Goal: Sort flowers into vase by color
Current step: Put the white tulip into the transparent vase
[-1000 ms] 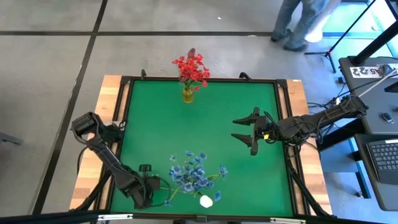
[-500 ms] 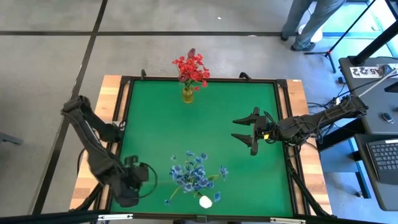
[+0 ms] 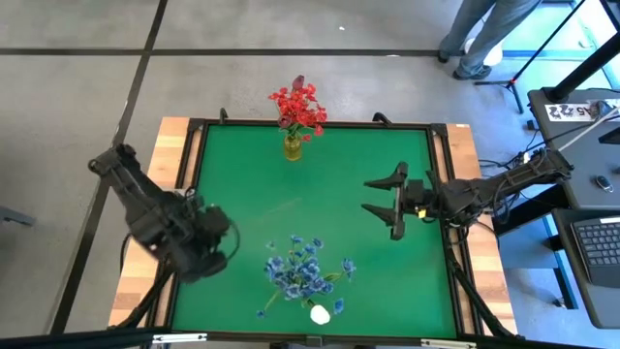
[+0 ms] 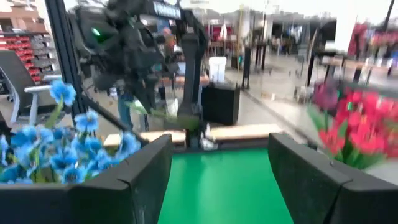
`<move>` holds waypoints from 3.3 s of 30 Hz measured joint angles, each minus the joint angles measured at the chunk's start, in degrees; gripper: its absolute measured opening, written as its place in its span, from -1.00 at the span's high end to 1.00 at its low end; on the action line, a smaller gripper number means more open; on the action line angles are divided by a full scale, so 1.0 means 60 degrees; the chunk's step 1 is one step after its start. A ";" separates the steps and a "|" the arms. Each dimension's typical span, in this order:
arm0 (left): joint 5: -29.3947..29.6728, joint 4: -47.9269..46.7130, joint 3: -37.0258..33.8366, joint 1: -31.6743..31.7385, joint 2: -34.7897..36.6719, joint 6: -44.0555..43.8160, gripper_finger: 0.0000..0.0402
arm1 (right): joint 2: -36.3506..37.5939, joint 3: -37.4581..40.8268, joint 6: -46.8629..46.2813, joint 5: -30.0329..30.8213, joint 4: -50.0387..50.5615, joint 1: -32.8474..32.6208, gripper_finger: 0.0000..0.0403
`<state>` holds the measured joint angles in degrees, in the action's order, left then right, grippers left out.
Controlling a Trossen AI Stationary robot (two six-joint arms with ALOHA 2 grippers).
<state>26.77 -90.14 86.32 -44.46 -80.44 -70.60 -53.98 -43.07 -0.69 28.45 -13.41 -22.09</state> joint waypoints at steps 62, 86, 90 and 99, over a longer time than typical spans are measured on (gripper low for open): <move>-0.3529 0.5178 0.0925 0.6286 -0.0044 0.7307 0.98 | -0.5355 -0.5825 0.5942 0.0862 0.4111 0.1808 0.94; -0.3304 0.4565 0.0925 0.6625 -0.0139 0.7033 0.98 | -0.5351 -0.5818 0.5545 0.0146 0.4542 0.1803 0.12; -0.3306 0.4389 0.0911 0.6621 -0.0301 0.7030 0.98 | -0.5351 -0.5818 0.5542 0.0141 0.4536 0.1803 0.14; -0.3298 0.4429 0.0910 0.6669 -0.0408 0.7030 0.98 | -0.5355 -0.5818 0.5327 -0.0033 0.4540 0.1803 0.14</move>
<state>6.98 -63.57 91.78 -4.45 -82.89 -28.42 -86.11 -77.97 31.27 28.25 13.82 -11.27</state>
